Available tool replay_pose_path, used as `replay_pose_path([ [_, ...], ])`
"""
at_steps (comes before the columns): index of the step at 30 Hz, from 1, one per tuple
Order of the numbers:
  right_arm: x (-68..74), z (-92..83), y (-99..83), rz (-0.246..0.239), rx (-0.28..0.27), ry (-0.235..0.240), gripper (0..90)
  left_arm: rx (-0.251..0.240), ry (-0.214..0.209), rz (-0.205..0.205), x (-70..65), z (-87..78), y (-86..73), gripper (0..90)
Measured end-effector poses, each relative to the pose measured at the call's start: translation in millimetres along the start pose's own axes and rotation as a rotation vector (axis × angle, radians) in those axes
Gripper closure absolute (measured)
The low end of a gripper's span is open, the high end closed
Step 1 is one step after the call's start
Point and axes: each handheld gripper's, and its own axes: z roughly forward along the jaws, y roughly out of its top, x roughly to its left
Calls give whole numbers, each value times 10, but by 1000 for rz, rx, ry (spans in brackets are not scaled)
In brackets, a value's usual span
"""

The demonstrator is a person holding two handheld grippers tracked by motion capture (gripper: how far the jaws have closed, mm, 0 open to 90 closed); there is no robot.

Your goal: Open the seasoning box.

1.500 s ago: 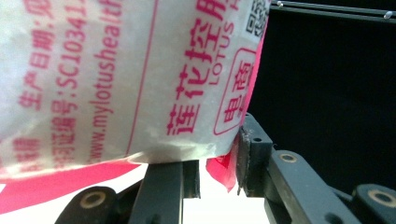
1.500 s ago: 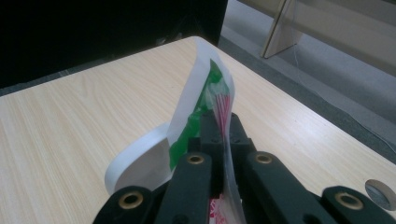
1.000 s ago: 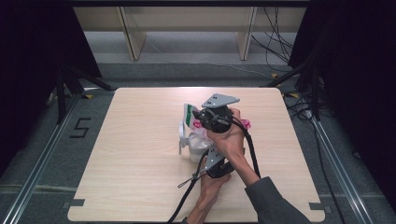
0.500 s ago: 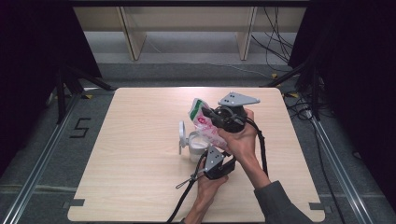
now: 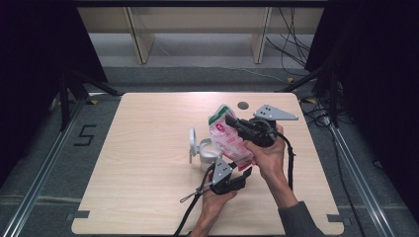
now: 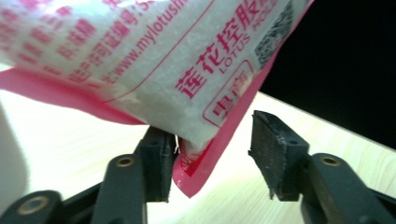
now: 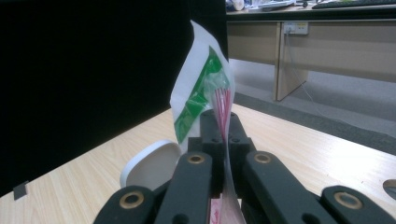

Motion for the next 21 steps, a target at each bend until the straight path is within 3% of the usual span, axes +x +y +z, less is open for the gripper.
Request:
replay_pose_path([
  [1,-24,-21,-9,-9,-8,2,900,-17,-4,-14,4,-9,-7,446],
  [4,-50,-72,-40,14,-34,25,900,15,41,8,9,-111,19,370],
  [5,-57,-91,-57,34,-41,28,900,29,34,30,19,-135,23,358],
  [7,-64,-123,-95,64,-47,46,900,39,33,27,28,-169,27,356],
  [8,-63,-127,-109,68,-56,44,900,32,29,12,22,-196,28,353],
  [13,-117,-161,-232,77,-78,52,900,41,12,59,9,-375,-1,331],
  [16,-157,-187,-284,97,-65,41,900,30,8,64,10,-479,-11,331],
  [18,-175,-190,-312,82,-73,31,900,20,-3,70,19,-515,-6,331],
  [20,-178,-220,-335,98,-45,18,900,27,-2,82,26,-547,1,332],
  [21,-209,-216,-346,76,-55,7,900,30,-5,88,28,-552,0,332],
])
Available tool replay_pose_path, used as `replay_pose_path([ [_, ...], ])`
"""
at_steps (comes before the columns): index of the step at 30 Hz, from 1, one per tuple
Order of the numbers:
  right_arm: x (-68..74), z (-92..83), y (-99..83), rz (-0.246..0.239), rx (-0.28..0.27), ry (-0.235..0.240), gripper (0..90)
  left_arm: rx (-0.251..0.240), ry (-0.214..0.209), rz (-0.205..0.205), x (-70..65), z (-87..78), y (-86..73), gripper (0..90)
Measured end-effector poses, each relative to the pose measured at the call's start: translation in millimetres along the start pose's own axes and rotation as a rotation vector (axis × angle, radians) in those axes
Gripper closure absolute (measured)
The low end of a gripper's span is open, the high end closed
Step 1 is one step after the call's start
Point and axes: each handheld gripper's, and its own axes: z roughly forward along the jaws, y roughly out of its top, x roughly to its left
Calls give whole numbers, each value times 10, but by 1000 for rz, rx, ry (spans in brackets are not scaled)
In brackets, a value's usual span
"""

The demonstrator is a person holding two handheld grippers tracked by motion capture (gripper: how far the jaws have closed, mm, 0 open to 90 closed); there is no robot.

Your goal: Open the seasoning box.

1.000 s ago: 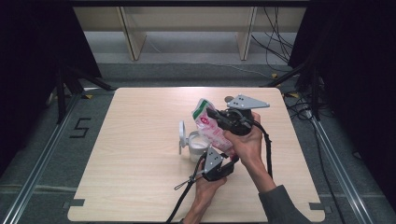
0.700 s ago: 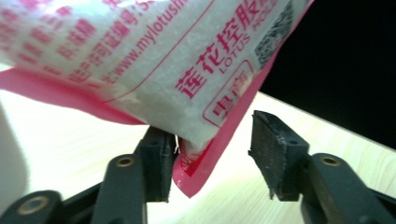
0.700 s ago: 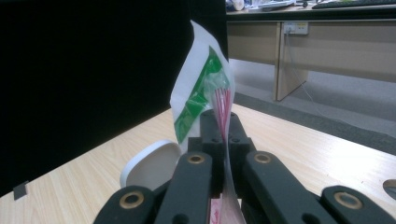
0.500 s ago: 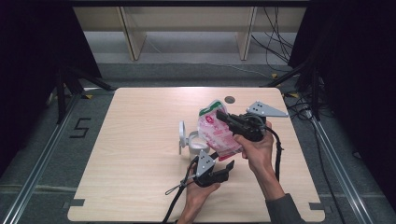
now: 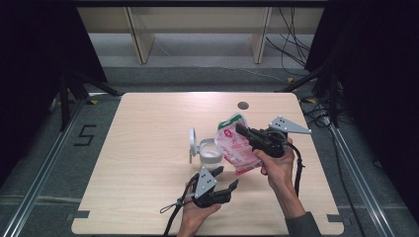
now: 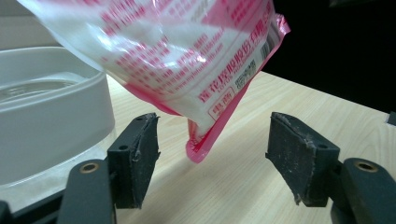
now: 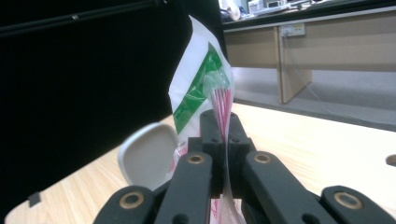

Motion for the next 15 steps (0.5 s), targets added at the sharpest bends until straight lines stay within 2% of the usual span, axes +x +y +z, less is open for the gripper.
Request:
replay_pose_path([
  [2,-36,-10,-27,16,3,3,900,10,-2,-24,-4,-3,-18,330],
  [5,-111,-32,-78,28,-1,-10,900,9,-12,-23,13,-2,-39,331],
  [9,-197,-78,-176,51,27,-33,900,19,-22,-35,22,-8,-42,330],
  [10,-226,-99,-193,52,31,-48,900,20,-30,-37,30,-5,-45,330],
  [12,-271,-143,-202,50,3,-39,900,25,-22,-38,38,4,-57,330],
  [13,-264,-178,-198,45,33,-53,900,25,-20,-45,37,8,-59,329],
  [14,-273,-205,-206,33,22,-46,900,19,-22,-50,36,13,-58,329],
  [15,-274,-237,-206,27,32,-55,900,26,-19,-35,48,4,-55,329],
])
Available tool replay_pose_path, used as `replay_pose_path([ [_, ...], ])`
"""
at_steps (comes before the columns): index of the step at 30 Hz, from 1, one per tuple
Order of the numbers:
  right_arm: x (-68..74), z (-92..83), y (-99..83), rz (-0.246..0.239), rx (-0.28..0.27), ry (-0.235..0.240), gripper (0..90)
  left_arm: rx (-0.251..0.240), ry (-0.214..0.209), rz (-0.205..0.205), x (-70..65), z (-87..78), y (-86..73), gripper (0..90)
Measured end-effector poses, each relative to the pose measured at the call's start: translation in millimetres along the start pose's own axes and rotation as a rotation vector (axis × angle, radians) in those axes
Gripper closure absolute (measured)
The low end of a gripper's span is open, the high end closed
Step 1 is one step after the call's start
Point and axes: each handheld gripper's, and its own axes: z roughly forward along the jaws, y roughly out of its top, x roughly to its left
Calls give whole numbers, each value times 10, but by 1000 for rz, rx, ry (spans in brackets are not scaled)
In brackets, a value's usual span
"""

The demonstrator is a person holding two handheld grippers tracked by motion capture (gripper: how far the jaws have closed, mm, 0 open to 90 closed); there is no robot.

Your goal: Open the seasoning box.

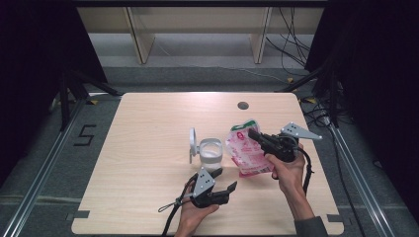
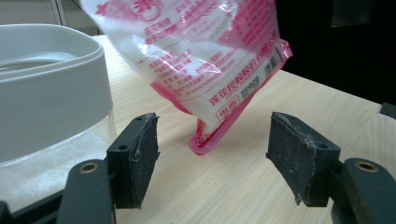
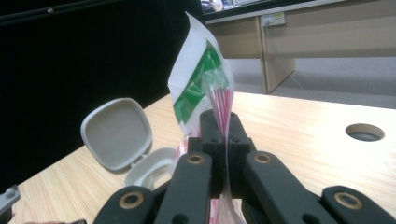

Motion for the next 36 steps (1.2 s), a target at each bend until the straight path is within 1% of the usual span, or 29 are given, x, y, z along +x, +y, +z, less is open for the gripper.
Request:
replay_pose_path([
  [1,12,-20,-4,13,-3,-5,900,-11,-17,21,16,4,5,329],
  [3,-9,-84,-6,-17,13,-25,900,-8,-13,23,6,-11,14,329],
  [4,-4,-109,-18,3,15,-28,900,-9,-13,26,8,-14,17,329],
  [5,-25,-124,-27,-8,3,-27,900,-16,-19,22,11,-9,16,329],
  [8,-44,-196,-46,-7,17,-44,900,-19,-20,18,10,-11,16,329],
  [9,-52,-210,-63,1,2,-42,900,-20,-19,14,11,-13,15,329],
  [10,-67,-231,-70,-4,4,-53,900,-7,-9,14,11,-28,17,329],
  [11,-104,-256,-81,-23,0,-53,900,-10,-3,-6,2,-28,12,329],
  [13,-125,-307,-93,-34,22,-74,900,-12,-4,-12,2,-34,9,328],
  [14,-134,-329,-109,-33,19,-87,900,-14,-2,-13,3,-36,9,328],
  [15,-116,-349,-120,-4,25,-97,900,-17,-2,-13,6,-40,10,328],
  [16,-149,-370,-136,-31,24,-108,900,-32,-10,-19,10,-31,9,328],
  [19,-173,-418,-165,-15,35,-134,900,-29,-8,-18,14,-33,12,328],
  [20,-188,-425,-170,-20,36,-135,900,-30,-5,-20,13,-32,12,328],
  [21,-189,-440,-177,-5,41,-137,900,-29,-7,-16,17,-33,13,328],
  [22,-216,-444,-188,-25,25,-136,900,-22,0,-17,13,-44,18,327],
  [24,-231,-451,-202,-38,29,-154,900,-22,2,-18,14,-54,22,328],
  [25,-219,-462,-213,-22,34,-164,900,-29,-7,1,28,-55,28,328],
  [26,-227,-471,-218,-13,35,-153,900,-31,-1,-16,20,-60,28,328],
  [27,-246,-468,-227,-35,31,-168,900,-31,4,-21,16,-67,33,327],
  [28,-231,-479,-237,-7,44,-173,899,-28,5,-17,24,-74,36,327],
  [29,-256,-479,-242,-30,33,-176,899,-29,6,-17,30,-78,38,327],
  [30,-242,-484,-251,-1,43,-179,899,-40,4,-25,36,-74,36,327],
  [31,-266,-483,-259,-22,34,-185,899,-36,0,-16,49,-79,37,327],
  [32,-275,-490,-267,-32,48,-204,899,-29,8,-15,49,-93,41,327],
  [33,-298,-488,-277,-44,51,-203,899,-31,10,-19,51,-95,42,327],
  [34,-274,-486,-287,-7,54,-205,899,-30,16,-21,53,-100,42,327],
  [35,-312,-483,-299,-45,48,-220,899,-29,15,-20,55,-102,42,326],
  [36,-290,-484,-304,-5,50,-213,899,-27,15,-19,57,-102,42,326],
])
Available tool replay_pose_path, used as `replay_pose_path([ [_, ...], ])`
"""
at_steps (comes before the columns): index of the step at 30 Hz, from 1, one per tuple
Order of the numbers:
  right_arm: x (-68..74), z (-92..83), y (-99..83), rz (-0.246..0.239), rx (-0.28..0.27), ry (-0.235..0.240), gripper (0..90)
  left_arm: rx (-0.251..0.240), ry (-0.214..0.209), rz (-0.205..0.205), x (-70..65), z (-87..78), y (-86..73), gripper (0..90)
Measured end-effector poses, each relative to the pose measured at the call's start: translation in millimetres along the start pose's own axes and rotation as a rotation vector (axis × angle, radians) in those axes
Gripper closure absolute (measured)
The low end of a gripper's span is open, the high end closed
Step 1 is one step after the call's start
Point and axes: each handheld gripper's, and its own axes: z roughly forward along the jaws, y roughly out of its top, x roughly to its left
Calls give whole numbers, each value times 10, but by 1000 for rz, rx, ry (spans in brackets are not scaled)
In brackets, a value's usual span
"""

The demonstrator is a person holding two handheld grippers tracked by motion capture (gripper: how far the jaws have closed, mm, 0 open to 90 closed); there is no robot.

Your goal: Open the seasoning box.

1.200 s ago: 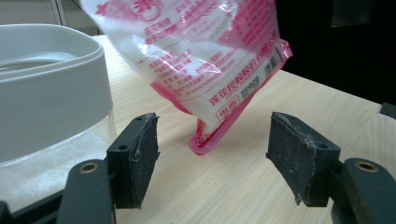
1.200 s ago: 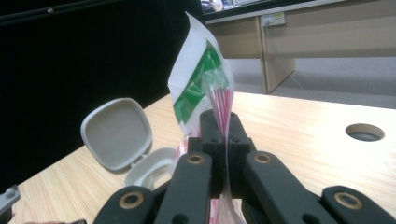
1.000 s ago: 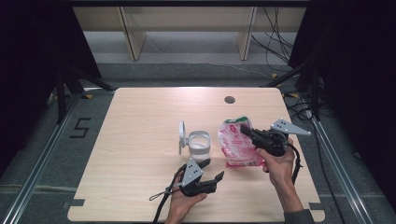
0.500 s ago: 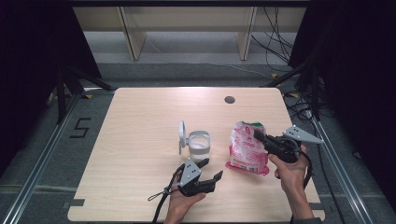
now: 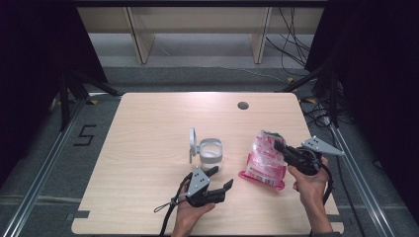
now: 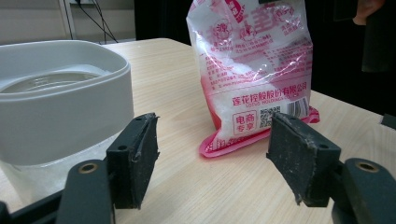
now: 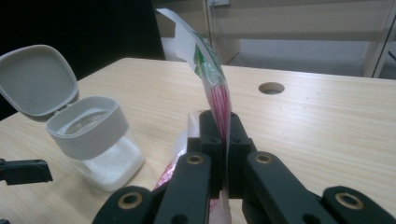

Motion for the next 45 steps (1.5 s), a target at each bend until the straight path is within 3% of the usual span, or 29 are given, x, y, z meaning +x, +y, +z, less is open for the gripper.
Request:
replay_pose_path([
  [2,-28,-10,-7,-22,17,-22,899,0,0,0,0,0,1,327],
  [4,-53,-4,-11,-25,19,-7,898,-8,2,-3,-3,-2,5,327],
  [5,-35,-10,-24,5,25,-24,898,-11,5,3,-5,-12,10,327],
  [7,-77,-2,-38,-14,29,-24,897,-16,8,40,-1,-43,42,327],
  [10,-112,4,-85,26,33,-44,894,-14,17,52,23,-68,58,327],
  [12,-169,20,-108,-3,26,-52,893,-12,20,40,35,-75,52,328],
  [14,-174,14,-137,30,46,-66,892,-9,24,41,50,-85,50,328],
  [15,-191,16,-145,29,52,-63,891,-13,29,18,45,-87,46,328],
  [17,-225,26,-171,21,60,-74,890,-8,28,50,72,-104,54,326],
  [19,-246,32,-198,26,58,-97,889,-4,37,51,81,-116,50,325],
  [20,-233,23,-204,59,74,-100,887,7,38,51,84,-128,50,324],
  [21,-259,30,-209,37,55,-91,886,10,43,35,85,-134,40,324],
  [23,-284,33,-221,18,66,-91,883,25,45,67,123,-158,37,322],
  [24,-288,36,-229,17,72,-104,881,28,55,39,114,-167,26,321],
  [25,-262,34,-237,54,80,-106,880,32,54,56,129,-178,26,320],
  [26,-274,36,-241,45,84,-107,877,32,48,63,139,-183,24,319],
  [28,-319,41,-256,0,81,-126,873,31,60,35,147,-204,15,319],
  [29,-301,37,-265,43,91,-121,870,28,59,38,159,-212,14,319],
  [30,-319,41,-271,28,87,-118,868,24,58,39,171,-223,15,319],
  [31,-309,35,-279,56,96,-128,864,32,65,45,182,-246,23,319],
  [35,-343,46,-290,29,85,-130,854,16,77,45,230,-314,47,317],
  [36,-320,38,-288,60,99,-127,845,6,74,37,237,-314,46,317],
  [37,-338,45,-288,36,91,-134,832,11,75,53,258,-321,49,317],
  [39,-342,55,-292,48,95,-138,809,15,83,54,268,-324,42,316],
  [41,-366,50,-297,36,101,-148,783,23,96,26,263,-327,36,316],
  [42,-338,36,-301,72,116,-165,751,27,102,25,267,-329,35,316],
  [43,-341,34,-303,74,106,-176,697,30,101,28,276,-331,36,316],
  [44,-343,14,-298,80,133,-203,658,26,95,42,291,-332,40,316],
  [45,-343,16,-311,84,120,-214,665,19,98,19,288,-326,37,316],
])
